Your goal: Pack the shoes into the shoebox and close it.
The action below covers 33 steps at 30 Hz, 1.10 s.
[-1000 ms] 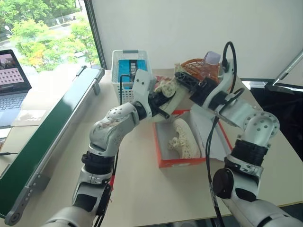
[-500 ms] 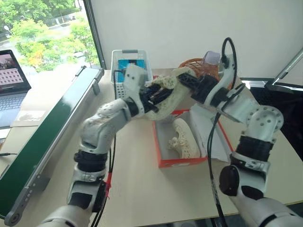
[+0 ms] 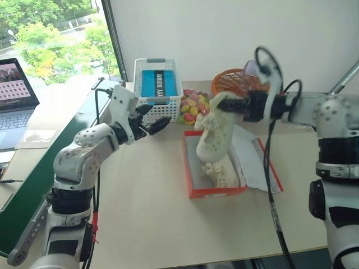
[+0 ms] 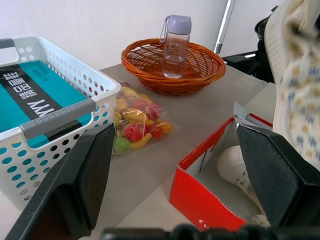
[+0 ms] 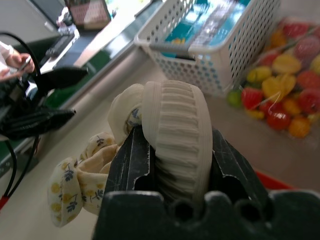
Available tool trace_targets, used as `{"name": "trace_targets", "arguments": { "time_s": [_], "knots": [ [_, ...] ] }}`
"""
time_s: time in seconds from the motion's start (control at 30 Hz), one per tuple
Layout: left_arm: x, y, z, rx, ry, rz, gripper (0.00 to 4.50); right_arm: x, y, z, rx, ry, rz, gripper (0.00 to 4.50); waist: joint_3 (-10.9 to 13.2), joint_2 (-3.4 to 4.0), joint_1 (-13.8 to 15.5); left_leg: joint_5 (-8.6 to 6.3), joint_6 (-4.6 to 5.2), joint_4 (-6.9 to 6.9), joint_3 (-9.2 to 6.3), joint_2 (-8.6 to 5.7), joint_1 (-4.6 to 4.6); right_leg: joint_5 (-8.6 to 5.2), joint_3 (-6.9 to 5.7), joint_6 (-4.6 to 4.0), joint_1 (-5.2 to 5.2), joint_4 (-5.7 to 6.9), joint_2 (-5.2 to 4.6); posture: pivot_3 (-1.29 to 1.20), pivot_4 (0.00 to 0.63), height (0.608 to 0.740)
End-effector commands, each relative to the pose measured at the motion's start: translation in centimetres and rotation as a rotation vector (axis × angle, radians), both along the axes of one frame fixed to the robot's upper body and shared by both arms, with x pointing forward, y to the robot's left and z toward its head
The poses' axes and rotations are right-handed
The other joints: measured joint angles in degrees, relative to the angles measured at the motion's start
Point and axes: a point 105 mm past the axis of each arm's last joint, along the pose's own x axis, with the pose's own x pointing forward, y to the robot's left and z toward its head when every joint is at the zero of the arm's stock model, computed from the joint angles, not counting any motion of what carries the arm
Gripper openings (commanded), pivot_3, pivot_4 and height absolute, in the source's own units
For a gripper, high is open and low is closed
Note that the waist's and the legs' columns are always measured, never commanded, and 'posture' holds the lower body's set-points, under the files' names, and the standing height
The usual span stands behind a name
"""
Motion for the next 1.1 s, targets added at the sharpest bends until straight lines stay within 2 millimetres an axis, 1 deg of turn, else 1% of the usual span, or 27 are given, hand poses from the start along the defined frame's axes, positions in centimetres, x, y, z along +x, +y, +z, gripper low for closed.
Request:
{"name": "trace_targets", "arguments": {
  "time_s": [0.03,0.13,0.4,0.6,0.67,0.73,0.87,0.93,1.03,1.1],
  "knots": [
    [-1.6,-0.5,0.3,0.063,-0.055,-0.055,4.12,0.4,-0.4,0.1,-0.046,-0.031,0.061,0.73,0.0,0.00,0.0,0.00,0.00,-0.01,0.00,0.00,-0.01,-0.01,0.00,0.00,-0.02,0.00,0.00,0.00,0.150,0.740],
    [-2.1,-0.4,-0.2,0.073,-0.044,-0.057,4.12,0.7,-0.2,-1.2,-0.098,-0.003,0.104,0.73,0.0,0.00,-0.1,-0.01,0.01,-0.01,0.01,0.00,-0.01,-0.01,0.00,0.00,-0.03,0.01,0.00,0.00,0.150,0.740],
    [-2.6,0.0,-1.0,0.061,-0.015,-0.020,4.12,0.9,0.9,-2.6,-0.146,0.066,0.234,0.73,0.0,0.01,-0.1,-0.01,0.01,0.00,0.00,0.00,0.02,-0.01,0.01,0.00,-0.03,0.07,0.01,0.00,0.150,0.740],
    [-3.2,0.3,-1.7,0.062,0.008,-0.001,4.12,0.8,2.0,-1.7,-0.126,0.094,0.298,0.73,0.0,0.07,0.0,-0.01,0.00,0.01,0.01,0.00,0.01,-0.01,0.00,0.00,-0.05,0.10,0.00,0.00,0.150,0.740],
    [-3.2,0.3,-1.9,0.060,0.012,0.007,4.12,0.9,2.4,-1.7,-0.129,0.104,0.313,0.73,0.0,0.07,-0.1,-0.01,0.00,0.01,0.01,0.00,0.01,-0.01,0.00,0.00,-0.06,0.12,0.00,0.00,0.150,0.740],
    [-3.2,0.2,-1.9,0.055,0.013,0.011,4.12,1.0,3.1,-2.9,-0.160,0.121,0.339,0.73,0.0,0.07,-0.1,-0.01,0.00,0.01,0.01,0.00,0.04,-0.01,0.00,0.00,-0.04,0.12,0.01,0.00,0.150,0.740],
    [-3.2,0.2,-1.9,0.053,0.012,0.014,4.12,1.1,4.1,-4.6,-0.170,0.155,0.361,0.73,0.0,0.07,-0.1,-0.01,-0.01,0.02,0.02,0.00,0.06,-0.01,0.00,-0.01,-0.03,0.16,0.01,0.00,0.150,0.740],
    [-3.2,0.2,-1.9,0.054,0.011,0.015,4.12,1.2,4.3,-5.5,-0.179,0.170,0.356,0.73,0.0,0.08,0.0,-0.01,-0.01,0.02,0.02,0.00,0.05,0.00,0.00,-0.01,-0.04,0.17,0.01,0.00,0.150,0.740],
    [-3.4,0.3,-1.7,0.048,0.016,0.012,4.12,1.7,4.6,-7.6,-0.196,0.200,0.320,0.73,0.0,0.08,0.1,-0.01,-0.01,0.02,0.01,0.00,0.04,0.00,0.00,-0.01,-0.03,0.15,0.01,0.00,0.150,0.740],
    [-3.6,0.4,-1.6,0.052,0.016,0.010,4.12,2.0,4.5,-8.6,-0.208,0.214,0.291,0.73,0.0,0.08,0.0,-0.01,-0.02,0.02,0.02,0.00,0.05,0.00,0.00,-0.01,-0.03,0.17,0.01,0.00,0.150,0.740]
  ]
}}
